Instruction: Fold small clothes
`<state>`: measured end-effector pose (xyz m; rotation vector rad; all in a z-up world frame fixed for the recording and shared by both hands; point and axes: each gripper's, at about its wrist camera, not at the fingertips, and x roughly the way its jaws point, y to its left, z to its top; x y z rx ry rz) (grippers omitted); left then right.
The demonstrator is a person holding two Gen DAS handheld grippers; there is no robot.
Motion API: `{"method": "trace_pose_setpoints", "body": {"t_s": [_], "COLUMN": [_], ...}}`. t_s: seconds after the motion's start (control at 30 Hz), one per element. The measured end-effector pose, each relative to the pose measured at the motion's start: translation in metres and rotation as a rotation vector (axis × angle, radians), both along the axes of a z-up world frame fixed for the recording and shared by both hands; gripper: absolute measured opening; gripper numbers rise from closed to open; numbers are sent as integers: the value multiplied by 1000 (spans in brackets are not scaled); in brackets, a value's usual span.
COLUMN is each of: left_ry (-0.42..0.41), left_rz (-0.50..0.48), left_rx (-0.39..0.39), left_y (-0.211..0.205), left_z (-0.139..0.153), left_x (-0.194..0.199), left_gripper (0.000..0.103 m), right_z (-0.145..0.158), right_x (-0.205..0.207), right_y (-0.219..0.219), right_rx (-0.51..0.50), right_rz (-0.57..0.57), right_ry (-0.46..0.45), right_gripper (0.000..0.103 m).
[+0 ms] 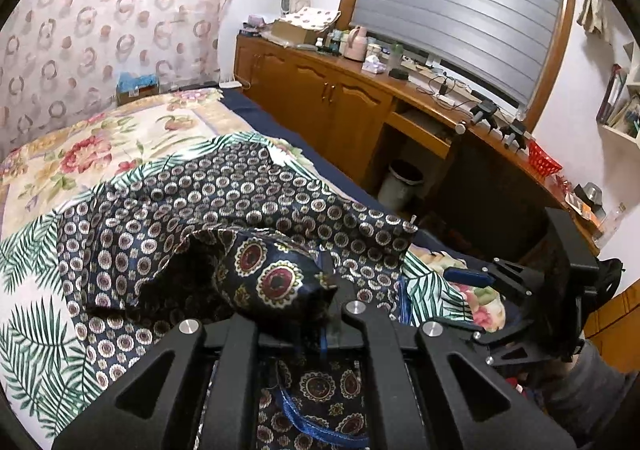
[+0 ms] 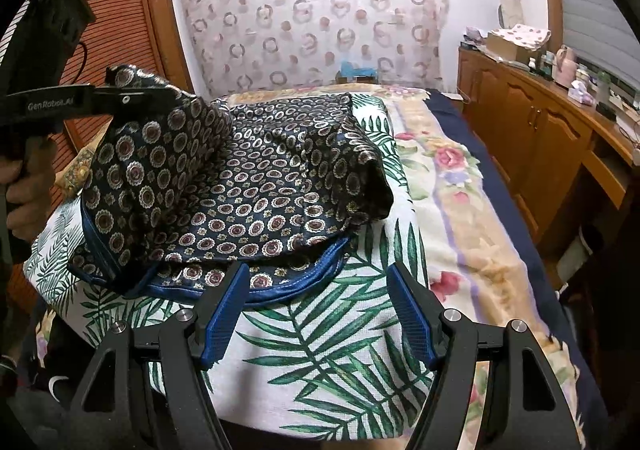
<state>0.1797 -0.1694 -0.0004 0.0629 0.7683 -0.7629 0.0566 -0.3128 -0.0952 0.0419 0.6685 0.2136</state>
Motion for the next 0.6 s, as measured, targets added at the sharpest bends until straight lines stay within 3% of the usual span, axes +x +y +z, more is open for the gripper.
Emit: {"method": "trace_pose_setpoints", "body": {"t_s": [0.13, 0.23, 0.43, 0.6], "left_ry": [-13, -32, -40, -23], "left_rz": [3, 9, 63, 131], "left_rx": [-1, -9, -2, 22], "left_y": [9, 23, 60, 92], "left_z": [6, 9, 1, -21], "left_x": [-6, -11, -19, -18], "left_gripper": [26, 46, 48, 56], "right_z": [2, 4, 10, 13], "right_x": [3, 5, 7, 13], "right_y": [0, -1, 3, 9], "right_rx": [7, 7, 9, 5], "right_rz": [-2, 1, 9, 24], "right_ry": [1, -1, -15, -20], "right_gripper": [73, 73, 73, 73]}}
